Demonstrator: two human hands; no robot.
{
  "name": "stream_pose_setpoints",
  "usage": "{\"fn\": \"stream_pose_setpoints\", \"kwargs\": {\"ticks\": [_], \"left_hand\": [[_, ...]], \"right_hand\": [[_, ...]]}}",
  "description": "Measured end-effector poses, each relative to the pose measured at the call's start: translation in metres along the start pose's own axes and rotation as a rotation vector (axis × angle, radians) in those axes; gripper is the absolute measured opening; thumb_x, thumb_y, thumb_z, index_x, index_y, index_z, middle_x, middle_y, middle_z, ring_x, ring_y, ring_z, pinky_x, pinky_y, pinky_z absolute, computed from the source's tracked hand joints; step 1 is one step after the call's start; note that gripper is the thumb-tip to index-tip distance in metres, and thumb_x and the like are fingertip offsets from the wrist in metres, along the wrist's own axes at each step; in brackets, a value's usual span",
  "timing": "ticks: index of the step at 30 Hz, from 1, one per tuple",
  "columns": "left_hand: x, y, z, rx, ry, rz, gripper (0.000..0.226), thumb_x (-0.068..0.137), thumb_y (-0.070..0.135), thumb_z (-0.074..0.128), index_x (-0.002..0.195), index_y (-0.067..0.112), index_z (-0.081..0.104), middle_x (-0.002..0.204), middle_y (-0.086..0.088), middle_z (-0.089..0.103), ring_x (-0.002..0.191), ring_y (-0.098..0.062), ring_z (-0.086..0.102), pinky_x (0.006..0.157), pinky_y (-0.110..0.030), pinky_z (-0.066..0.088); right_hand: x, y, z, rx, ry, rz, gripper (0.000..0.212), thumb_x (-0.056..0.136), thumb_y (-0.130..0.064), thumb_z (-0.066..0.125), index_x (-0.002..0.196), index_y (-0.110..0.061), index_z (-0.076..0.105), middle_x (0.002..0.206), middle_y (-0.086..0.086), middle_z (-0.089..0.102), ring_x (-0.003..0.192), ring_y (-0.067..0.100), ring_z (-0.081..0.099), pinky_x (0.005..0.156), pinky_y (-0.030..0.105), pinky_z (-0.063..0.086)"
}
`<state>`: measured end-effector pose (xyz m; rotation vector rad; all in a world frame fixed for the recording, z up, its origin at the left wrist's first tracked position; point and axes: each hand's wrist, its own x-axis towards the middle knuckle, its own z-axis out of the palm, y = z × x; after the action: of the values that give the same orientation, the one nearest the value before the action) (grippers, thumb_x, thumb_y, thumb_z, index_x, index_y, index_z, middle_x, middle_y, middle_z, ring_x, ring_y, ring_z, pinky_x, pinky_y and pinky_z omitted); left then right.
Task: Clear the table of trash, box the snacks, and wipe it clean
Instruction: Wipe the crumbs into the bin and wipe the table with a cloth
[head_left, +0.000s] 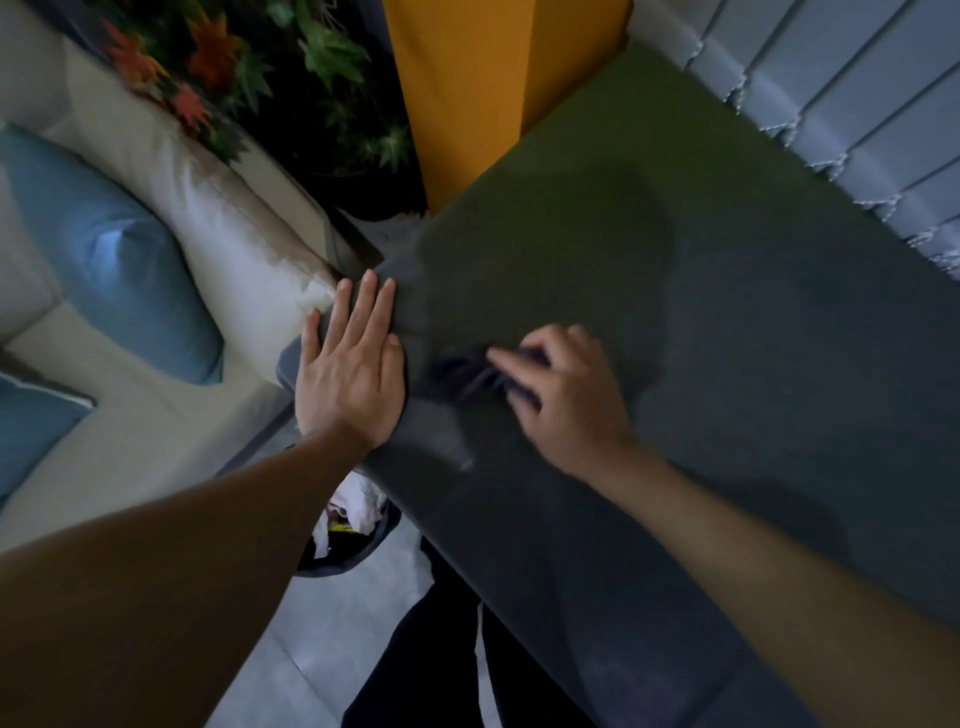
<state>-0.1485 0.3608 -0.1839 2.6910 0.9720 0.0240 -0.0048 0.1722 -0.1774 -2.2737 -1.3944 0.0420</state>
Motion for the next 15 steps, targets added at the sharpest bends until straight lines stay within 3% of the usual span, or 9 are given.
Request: {"fn": "stream_pose_setpoints", "kwargs": {"ticks": [2, 4, 8, 11, 15], "left_hand": [[0.000, 0.000, 0.000, 0.000, 0.006, -0.001, 0.057, 0.104, 0.039, 0.018, 0.159, 0.030, 0.012, 0.167, 0.009, 0.006, 0.153, -0.009, -0.005, 0.125, -0.043, 0.001], [0.000, 0.001, 0.001, -0.001, 0.006, -0.007, 0.056, 0.104, 0.040, 0.018, 0.159, 0.030, 0.012, 0.167, 0.009, 0.006, 0.153, -0.009, -0.004, 0.125, -0.043, 0.001], [0.000, 0.000, 0.001, 0.004, 0.014, -0.004, 0.056, 0.105, 0.042, 0.016, 0.159, 0.030, 0.012, 0.167, 0.009, 0.006, 0.153, -0.009, -0.003, 0.125, -0.041, 0.000], [0.000, -0.001, 0.002, 0.008, 0.028, -0.008, 0.057, 0.105, 0.045, 0.016, 0.159, 0.029, 0.013, 0.167, 0.008, 0.007, 0.153, -0.009, -0.003, 0.125, -0.040, 0.000], [0.000, -0.001, 0.005, 0.017, 0.044, 0.007, 0.057, 0.105, 0.048, 0.016, 0.159, 0.030, 0.012, 0.167, 0.008, 0.008, 0.153, -0.009, -0.002, 0.125, -0.041, 0.000]], "right_hand": [[0.010, 0.004, -0.001, -0.010, 0.093, 0.253, 0.034, 0.083, -0.024, 0.065, 0.116, -0.026, 0.072, 0.103, 0.006, 0.057, 0.092, 0.030, 0.051, 0.077, 0.043, 0.043], [0.000, -0.013, 0.007, -0.005, 0.124, 0.354, 0.037, 0.081, -0.025, 0.063, 0.116, -0.028, 0.071, 0.106, 0.005, 0.055, 0.094, 0.030, 0.049, 0.077, 0.041, 0.041], [-0.047, -0.050, 0.015, 0.057, -0.012, 0.083, 0.039, 0.080, -0.028, 0.061, 0.119, -0.026, 0.066, 0.103, 0.001, 0.052, 0.091, 0.024, 0.046, 0.074, 0.037, 0.037], [-0.044, -0.036, 0.005, 0.038, -0.077, -0.067, 0.033, 0.081, -0.025, 0.064, 0.114, -0.024, 0.069, 0.102, 0.003, 0.056, 0.089, 0.026, 0.048, 0.074, 0.038, 0.040], [-0.027, -0.032, 0.005, 0.020, 0.061, 0.230, 0.031, 0.085, -0.021, 0.061, 0.114, -0.023, 0.073, 0.103, 0.007, 0.056, 0.091, 0.031, 0.050, 0.077, 0.046, 0.044]]}}
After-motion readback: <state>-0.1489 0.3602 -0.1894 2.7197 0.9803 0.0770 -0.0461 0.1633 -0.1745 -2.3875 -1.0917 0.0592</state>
